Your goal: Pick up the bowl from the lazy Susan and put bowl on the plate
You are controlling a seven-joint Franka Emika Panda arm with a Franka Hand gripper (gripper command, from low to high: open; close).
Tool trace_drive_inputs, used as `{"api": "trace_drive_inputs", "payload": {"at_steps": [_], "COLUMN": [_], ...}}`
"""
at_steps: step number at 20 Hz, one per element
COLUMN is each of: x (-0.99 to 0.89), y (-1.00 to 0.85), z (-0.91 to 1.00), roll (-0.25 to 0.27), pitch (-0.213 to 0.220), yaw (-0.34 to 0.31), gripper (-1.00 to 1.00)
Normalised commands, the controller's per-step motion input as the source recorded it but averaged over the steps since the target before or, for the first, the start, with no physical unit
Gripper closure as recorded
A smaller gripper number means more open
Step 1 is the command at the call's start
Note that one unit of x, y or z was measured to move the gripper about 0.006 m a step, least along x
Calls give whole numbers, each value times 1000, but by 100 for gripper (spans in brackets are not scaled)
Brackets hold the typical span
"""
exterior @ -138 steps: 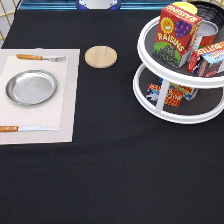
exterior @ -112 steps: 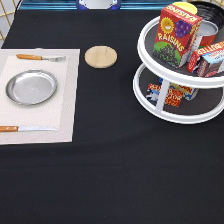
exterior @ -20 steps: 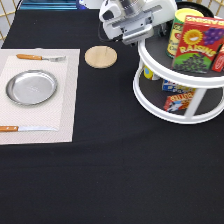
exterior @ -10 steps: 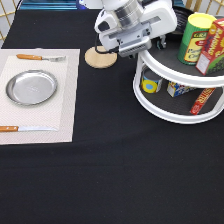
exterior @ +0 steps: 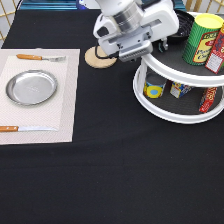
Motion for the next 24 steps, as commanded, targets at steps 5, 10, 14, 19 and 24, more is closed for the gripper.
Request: {"api": "trace_drive_inputs", "payload": {"at_steps": [5,10,14,19,24], "x": [-723,-904,-950,-878,-650], "y": [66,183,402,557,648], "z": [1000,692,86,-437,-578], "roll": [-153,-226,-187,-156,-144], "pitch": [-58,-161,-134,-85,-74], "yaw": [-5,4,5,0,-10], "gripper": [-100,-100,-100,-100,-100]}}
